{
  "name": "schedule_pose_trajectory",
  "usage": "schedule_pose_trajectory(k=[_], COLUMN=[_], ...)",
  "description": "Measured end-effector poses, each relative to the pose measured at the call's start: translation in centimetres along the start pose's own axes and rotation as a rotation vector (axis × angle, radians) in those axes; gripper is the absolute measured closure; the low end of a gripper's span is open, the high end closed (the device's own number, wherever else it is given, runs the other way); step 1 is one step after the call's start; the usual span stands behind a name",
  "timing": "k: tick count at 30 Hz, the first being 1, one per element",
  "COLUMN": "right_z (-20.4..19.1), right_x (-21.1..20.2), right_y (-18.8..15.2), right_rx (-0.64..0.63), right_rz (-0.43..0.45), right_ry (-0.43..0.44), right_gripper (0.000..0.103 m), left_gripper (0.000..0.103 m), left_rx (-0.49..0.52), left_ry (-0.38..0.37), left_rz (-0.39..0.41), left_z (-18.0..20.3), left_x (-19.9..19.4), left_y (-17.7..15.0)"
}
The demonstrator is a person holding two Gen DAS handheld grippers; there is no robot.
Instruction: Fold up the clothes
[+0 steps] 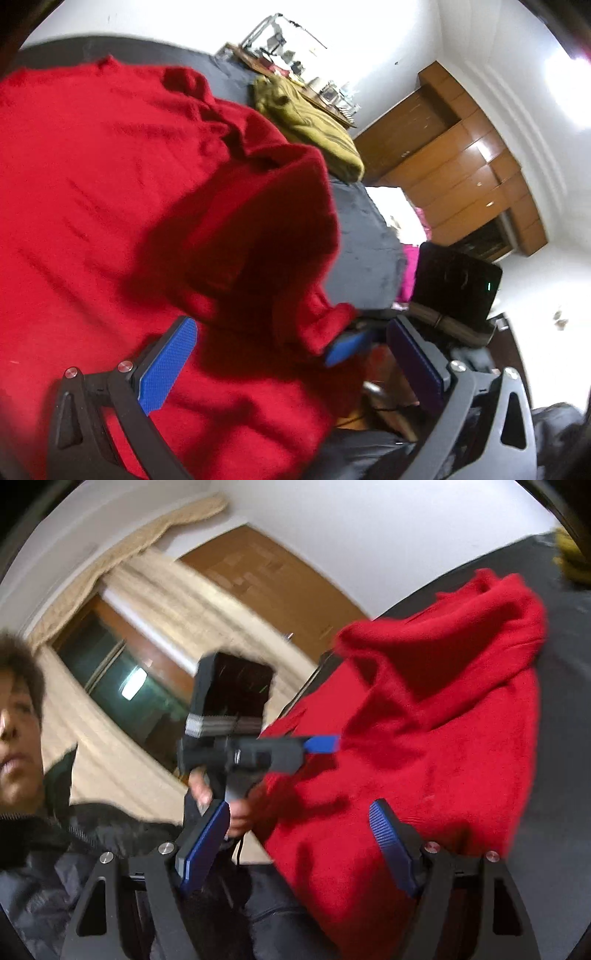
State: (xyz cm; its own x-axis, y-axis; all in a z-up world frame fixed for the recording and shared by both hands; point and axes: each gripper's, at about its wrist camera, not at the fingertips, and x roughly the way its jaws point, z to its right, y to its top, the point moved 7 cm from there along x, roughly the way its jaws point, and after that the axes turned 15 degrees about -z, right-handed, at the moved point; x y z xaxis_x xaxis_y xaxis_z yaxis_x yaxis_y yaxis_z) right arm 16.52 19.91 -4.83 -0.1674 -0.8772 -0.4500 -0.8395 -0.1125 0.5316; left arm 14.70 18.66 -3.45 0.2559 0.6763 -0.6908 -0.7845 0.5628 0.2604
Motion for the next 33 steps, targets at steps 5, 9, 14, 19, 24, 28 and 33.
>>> schedule_pose_trajectory(k=[5,9,14,19,24,28,33], right_z=[-0.2,0.4,0.3,-0.2,0.9,2.6,4.8], right_x=[2.4,3.1,3.1,0.4,-2.0,-4.2,-5.7], right_y=[-0.1,-0.3,0.0,-0.3,0.6,1.6,3.0], right_rx=[-0.044,-0.040,-0.055,-0.070,-0.036,0.015,0.107], right_rz=[-0.070,-0.086,-0.067,-0.022,0.062,0.115,0.153], right_ry=[-0.012,-0.022,-0.020,-0.069,-0.180,-0.279,-0.424], right_gripper=[0.023,0.023,0.023,0.023,0.023,0.023,0.023], left_gripper=[0.007,0.052,0.093,0.094,0.094,0.094,0.094], left_rx=[-0.007,-0.029,-0.044,-0.011,0.014,0.014,0.008], left_ry=[-0.006,0.032,0.092,0.156,0.229,0.281,0.290], left_rz=[-0.029,-0.083,-0.083,0.025,0.201,0.348,0.376], left_z=[0.9,0.7,0.3,0.9,1.6,1.0,-1.1], left_x=[1.5,3.4,4.0,0.1,-7.4,-14.6,-18.1], left_y=[0.2,0.3,0.6,1.7,3.9,4.6,3.2])
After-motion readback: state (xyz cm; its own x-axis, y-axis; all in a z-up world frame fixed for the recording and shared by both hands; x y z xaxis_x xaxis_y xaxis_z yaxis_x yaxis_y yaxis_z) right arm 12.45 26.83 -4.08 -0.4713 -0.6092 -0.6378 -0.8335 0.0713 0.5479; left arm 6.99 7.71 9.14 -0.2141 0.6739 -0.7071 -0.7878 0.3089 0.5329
